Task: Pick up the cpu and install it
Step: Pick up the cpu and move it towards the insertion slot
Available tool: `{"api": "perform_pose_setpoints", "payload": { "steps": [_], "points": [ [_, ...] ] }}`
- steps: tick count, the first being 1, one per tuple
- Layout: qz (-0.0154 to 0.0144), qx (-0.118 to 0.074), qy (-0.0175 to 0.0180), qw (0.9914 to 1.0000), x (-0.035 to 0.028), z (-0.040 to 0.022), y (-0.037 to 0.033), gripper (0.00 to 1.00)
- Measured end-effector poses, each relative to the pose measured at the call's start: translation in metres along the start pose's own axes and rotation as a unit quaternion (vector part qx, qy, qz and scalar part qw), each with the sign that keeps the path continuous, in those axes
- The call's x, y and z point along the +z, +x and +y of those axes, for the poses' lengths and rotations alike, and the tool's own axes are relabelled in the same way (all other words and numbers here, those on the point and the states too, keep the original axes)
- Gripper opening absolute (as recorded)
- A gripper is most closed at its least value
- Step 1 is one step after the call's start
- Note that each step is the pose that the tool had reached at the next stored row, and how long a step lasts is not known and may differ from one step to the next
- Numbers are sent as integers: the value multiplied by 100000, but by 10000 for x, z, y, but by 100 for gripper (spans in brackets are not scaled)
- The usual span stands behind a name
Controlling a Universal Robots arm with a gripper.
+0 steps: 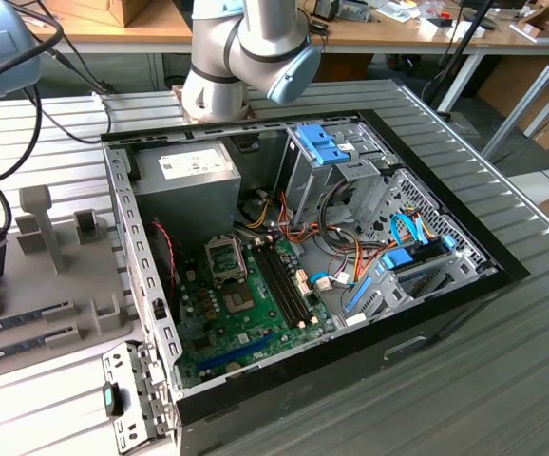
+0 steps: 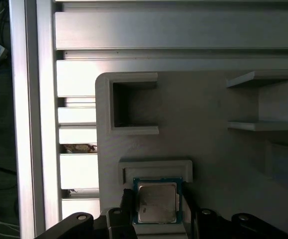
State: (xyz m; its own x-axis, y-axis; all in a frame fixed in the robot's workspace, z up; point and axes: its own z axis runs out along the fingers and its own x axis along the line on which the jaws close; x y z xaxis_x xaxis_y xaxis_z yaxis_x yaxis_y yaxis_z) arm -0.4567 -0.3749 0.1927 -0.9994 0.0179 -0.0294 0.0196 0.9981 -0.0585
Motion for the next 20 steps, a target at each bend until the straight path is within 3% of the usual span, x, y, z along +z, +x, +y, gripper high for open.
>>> {"api": "perform_pose_setpoints", "payload": {
  "steps": [20],
  "points": [
    [6,2,-26,100000,-54,-3,-1,47]
  ]
}}
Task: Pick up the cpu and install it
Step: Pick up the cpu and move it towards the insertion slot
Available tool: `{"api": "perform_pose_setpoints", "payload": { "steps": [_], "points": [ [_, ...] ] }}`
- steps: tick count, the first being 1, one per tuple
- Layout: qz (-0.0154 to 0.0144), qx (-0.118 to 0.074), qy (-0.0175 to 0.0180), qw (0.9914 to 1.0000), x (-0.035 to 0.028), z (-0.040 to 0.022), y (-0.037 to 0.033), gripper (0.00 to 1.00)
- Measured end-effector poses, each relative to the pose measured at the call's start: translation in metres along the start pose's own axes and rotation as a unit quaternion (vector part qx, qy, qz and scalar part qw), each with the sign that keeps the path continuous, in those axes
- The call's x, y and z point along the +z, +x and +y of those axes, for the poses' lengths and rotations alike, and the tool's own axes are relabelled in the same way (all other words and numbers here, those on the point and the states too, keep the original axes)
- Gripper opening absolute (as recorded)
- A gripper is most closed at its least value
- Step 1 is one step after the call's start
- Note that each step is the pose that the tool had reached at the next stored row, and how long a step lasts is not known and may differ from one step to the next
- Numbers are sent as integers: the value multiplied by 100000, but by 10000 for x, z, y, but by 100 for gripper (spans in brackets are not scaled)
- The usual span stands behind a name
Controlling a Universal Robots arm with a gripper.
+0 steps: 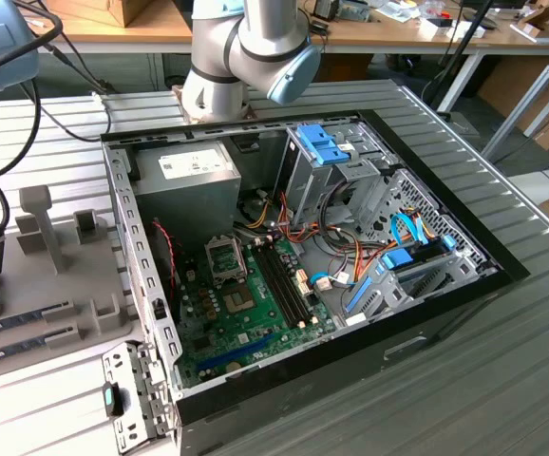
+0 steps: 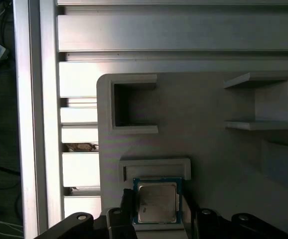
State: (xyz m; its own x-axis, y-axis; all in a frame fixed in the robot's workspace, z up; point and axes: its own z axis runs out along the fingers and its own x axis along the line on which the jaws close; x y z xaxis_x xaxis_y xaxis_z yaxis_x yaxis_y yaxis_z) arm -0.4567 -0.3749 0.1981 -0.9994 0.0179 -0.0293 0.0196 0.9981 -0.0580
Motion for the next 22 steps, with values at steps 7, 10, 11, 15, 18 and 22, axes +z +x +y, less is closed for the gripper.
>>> {"api": "perform_pose_setpoints", "payload": {
  "steps": [7,10,11,15,18,22],
  "points": [
    [-2,-1,-10,100000,-11,-1,0,47],
    [2,-1,-14,100000,-16,-1,-1,47],
    [10,-1,-14,100000,-21,-1,0,47],
    [0,2,-34,100000,-58,-3,-2,47],
    [0,-2,-56,100000,-76,-5,-2,47],
    [11,2,-81,100000,-93,-5,-3,47]
  ]
}}
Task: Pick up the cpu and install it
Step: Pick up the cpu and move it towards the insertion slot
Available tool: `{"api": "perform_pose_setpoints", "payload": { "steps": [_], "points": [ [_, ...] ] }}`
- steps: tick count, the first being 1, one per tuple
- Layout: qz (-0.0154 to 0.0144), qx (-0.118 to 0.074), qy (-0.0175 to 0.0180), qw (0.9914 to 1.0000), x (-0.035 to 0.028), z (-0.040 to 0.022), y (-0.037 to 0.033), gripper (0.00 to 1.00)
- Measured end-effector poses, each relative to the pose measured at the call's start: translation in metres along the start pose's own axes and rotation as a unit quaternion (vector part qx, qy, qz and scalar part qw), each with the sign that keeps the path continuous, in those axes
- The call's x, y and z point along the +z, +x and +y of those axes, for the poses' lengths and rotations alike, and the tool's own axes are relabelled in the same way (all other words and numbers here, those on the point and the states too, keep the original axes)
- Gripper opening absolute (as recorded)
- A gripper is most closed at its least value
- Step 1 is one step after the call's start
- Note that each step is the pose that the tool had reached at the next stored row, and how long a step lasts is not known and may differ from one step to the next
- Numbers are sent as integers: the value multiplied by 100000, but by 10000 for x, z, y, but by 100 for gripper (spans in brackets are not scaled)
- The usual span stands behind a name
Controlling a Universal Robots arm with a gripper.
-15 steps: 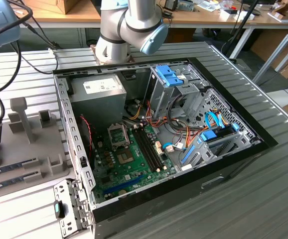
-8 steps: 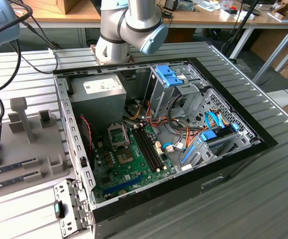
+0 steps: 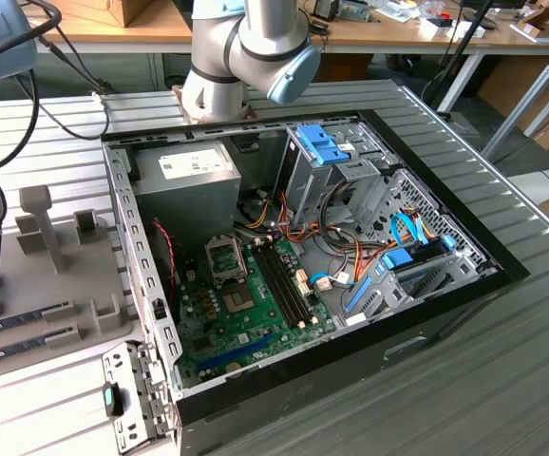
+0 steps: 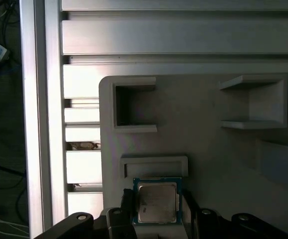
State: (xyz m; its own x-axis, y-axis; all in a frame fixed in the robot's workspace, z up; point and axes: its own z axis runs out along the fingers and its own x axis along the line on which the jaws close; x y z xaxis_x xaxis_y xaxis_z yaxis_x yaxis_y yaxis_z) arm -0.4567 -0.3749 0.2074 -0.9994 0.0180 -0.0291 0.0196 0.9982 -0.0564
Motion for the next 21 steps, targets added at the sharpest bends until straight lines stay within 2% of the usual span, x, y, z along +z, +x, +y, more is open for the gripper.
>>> {"api": "perform_pose_setpoints", "payload": {
  "steps": [9,21],
  "points": [
    [-3,-3,-20,100000,-22,5,-1,47],
    [0,9,-315,100000,-51,6,-1,47]
  ]
}}
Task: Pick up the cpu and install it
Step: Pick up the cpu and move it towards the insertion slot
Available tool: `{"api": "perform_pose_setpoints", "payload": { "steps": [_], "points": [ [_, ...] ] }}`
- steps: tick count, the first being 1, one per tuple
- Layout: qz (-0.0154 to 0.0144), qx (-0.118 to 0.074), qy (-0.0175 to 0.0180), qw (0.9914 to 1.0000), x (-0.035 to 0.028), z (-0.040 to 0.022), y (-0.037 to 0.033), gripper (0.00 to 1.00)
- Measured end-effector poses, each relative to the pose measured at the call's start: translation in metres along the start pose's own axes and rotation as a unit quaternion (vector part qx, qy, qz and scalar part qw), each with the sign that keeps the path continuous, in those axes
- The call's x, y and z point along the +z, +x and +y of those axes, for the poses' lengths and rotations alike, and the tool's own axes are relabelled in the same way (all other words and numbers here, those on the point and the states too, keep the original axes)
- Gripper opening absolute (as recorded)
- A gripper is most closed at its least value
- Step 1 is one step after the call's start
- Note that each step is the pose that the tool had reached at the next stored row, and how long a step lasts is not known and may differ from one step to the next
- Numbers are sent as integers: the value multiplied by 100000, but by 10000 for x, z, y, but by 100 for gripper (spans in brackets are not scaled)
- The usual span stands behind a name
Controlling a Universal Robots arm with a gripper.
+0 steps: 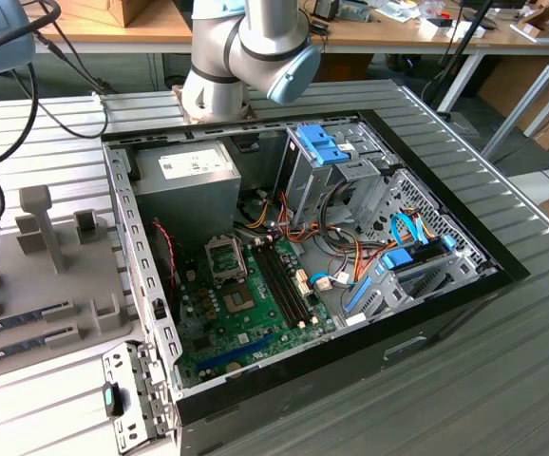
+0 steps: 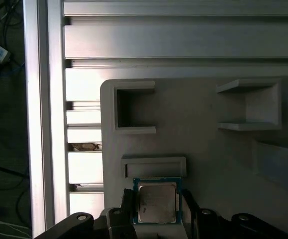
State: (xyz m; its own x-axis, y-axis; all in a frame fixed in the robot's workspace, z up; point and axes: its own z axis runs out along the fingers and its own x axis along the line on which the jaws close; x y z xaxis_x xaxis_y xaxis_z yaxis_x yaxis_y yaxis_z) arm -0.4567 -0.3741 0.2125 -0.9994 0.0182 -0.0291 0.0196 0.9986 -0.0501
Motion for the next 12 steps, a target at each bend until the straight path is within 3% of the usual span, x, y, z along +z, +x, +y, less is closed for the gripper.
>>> {"api": "perform_pose_setpoints", "payload": {
  "steps": [12],
  "points": [
    [1,2,-104,100000,-54,-3,-2,47]
  ]
}}
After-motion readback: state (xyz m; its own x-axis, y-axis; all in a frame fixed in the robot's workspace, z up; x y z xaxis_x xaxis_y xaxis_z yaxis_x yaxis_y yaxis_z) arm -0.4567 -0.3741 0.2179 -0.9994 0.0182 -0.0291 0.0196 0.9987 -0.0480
